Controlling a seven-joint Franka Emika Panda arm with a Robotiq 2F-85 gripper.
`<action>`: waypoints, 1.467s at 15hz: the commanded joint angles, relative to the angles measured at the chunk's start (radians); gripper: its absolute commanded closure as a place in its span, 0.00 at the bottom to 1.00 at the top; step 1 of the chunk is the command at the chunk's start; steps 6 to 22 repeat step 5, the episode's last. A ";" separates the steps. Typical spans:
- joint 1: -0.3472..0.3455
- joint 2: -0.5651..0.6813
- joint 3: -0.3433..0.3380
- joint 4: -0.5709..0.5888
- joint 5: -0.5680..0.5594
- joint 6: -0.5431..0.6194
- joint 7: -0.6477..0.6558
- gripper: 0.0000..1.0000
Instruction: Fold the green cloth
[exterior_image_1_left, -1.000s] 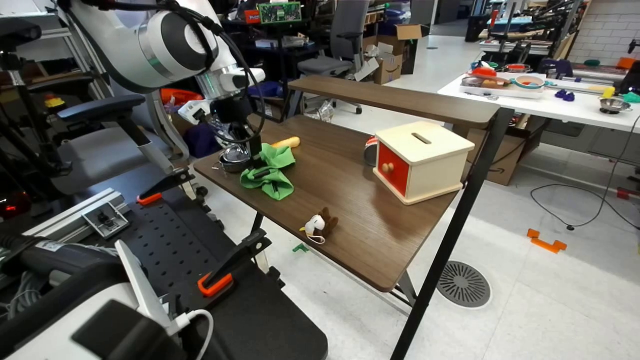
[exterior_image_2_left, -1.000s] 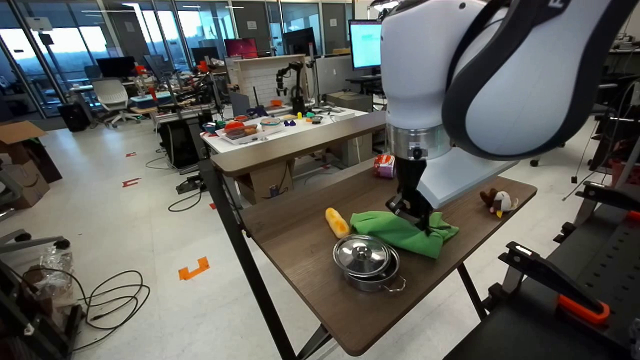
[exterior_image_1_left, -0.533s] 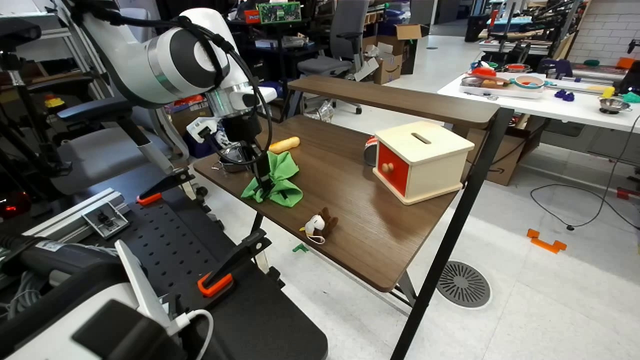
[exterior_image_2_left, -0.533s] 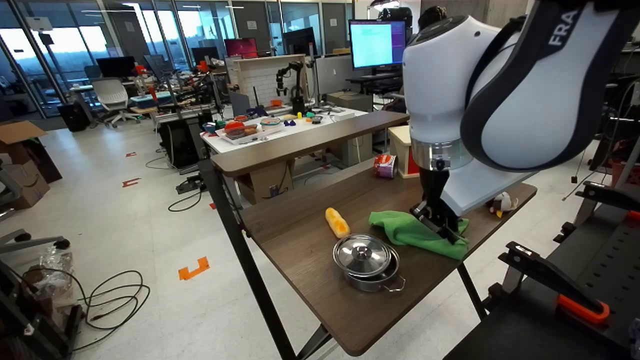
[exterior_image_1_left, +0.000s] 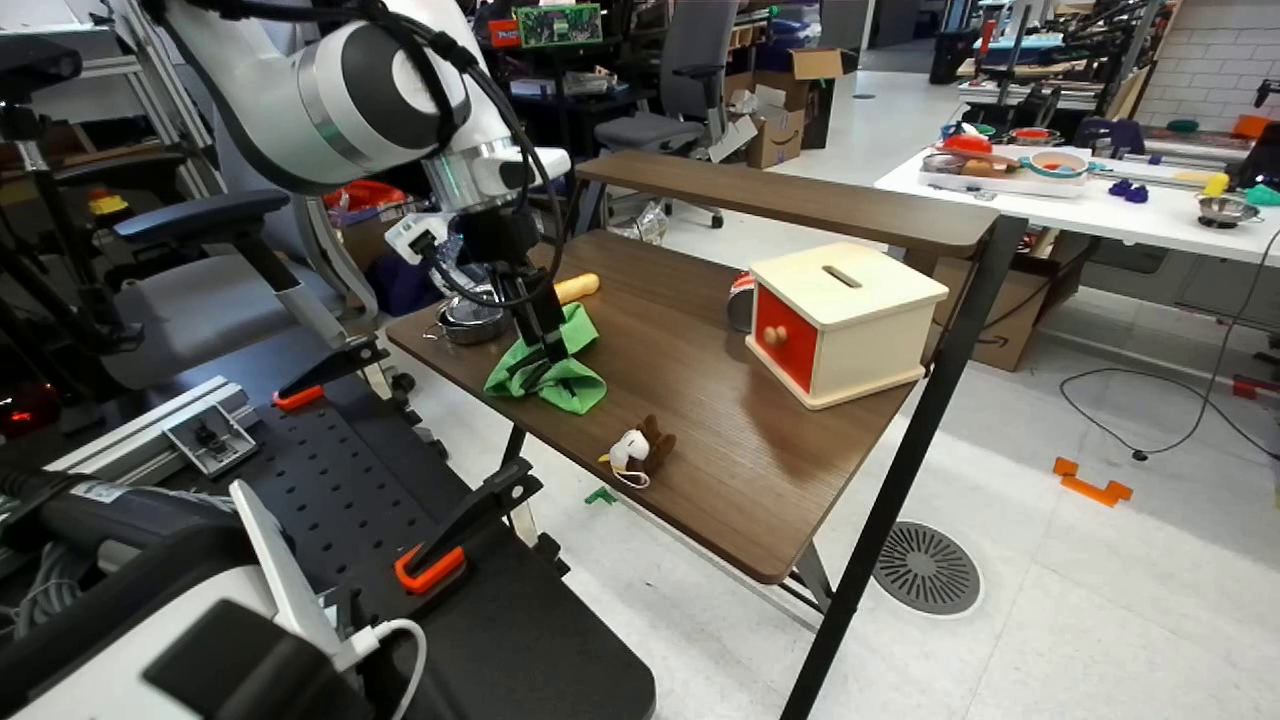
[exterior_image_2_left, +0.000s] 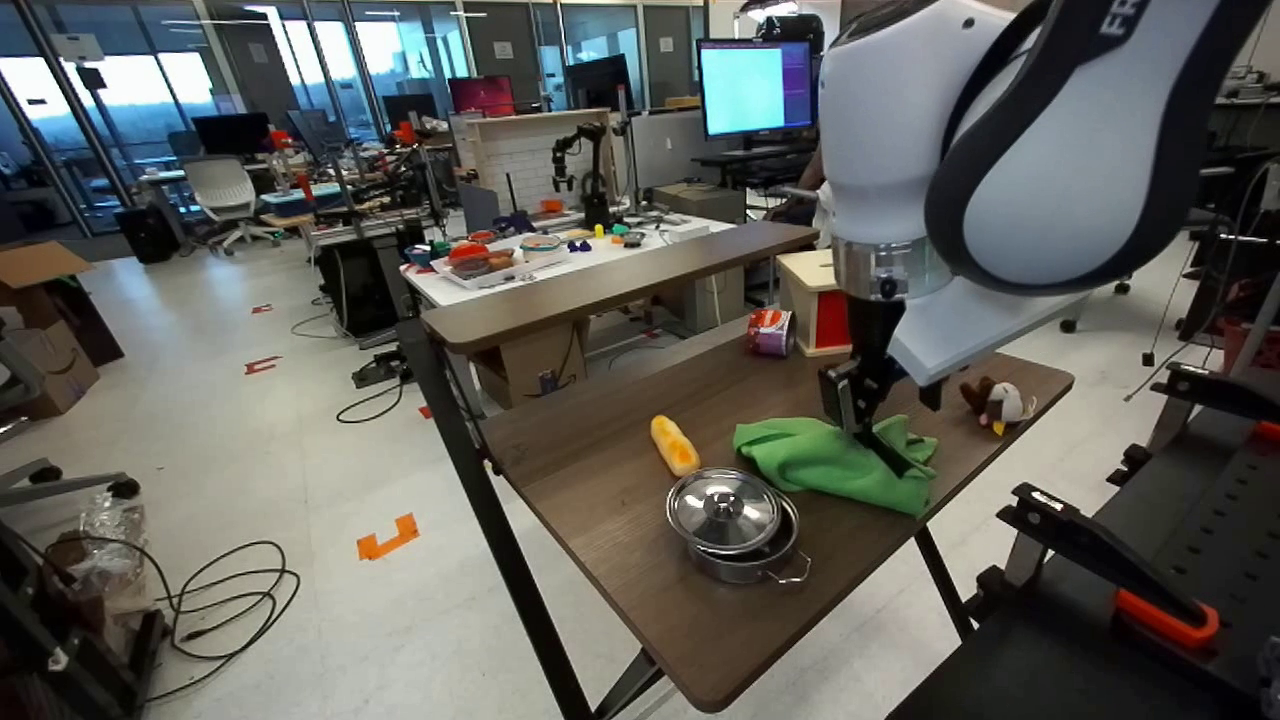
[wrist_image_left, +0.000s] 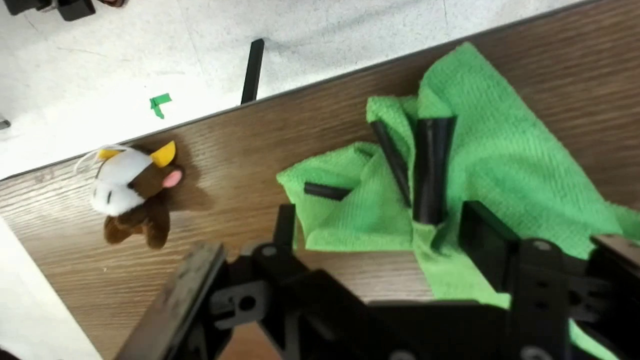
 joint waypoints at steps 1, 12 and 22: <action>-0.060 -0.229 0.000 -0.135 -0.043 -0.010 -0.111 0.00; -0.087 -0.199 0.020 -0.103 -0.054 -0.005 -0.080 0.00; -0.087 -0.199 0.020 -0.103 -0.054 -0.005 -0.080 0.00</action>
